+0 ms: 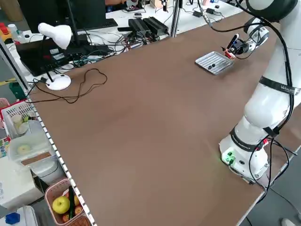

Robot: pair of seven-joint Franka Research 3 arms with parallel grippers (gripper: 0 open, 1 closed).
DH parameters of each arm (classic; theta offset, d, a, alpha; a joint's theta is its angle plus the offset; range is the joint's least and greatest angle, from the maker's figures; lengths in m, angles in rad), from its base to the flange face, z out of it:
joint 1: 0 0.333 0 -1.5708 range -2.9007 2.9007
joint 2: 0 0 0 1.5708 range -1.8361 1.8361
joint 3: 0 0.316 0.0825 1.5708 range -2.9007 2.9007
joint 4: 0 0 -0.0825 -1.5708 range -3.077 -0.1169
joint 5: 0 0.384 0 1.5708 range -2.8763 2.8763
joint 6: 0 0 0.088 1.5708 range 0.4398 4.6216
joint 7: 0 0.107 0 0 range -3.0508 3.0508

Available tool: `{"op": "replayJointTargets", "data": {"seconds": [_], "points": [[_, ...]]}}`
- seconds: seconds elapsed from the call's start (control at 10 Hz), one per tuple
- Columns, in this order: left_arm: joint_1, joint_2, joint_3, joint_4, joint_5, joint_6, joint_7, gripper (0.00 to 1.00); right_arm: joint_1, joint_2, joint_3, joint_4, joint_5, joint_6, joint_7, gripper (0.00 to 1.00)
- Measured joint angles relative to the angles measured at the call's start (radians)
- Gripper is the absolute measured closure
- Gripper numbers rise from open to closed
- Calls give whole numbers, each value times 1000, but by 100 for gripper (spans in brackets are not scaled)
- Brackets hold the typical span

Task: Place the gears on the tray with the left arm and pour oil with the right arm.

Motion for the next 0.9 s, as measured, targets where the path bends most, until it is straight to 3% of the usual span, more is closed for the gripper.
{"op": "replayJointTargets", "data": {"seconds": [0.5, 0.9], "points": [[-17, -5, -6, 0, 0, -4, -60, 1, -6, 1, 5, 5, 1, 71, 281, 69], [-10, -13, 2, -11, 0, -7, -38, 1, -5, 1, 41, 10, 1, 137, 425, 69]]}}
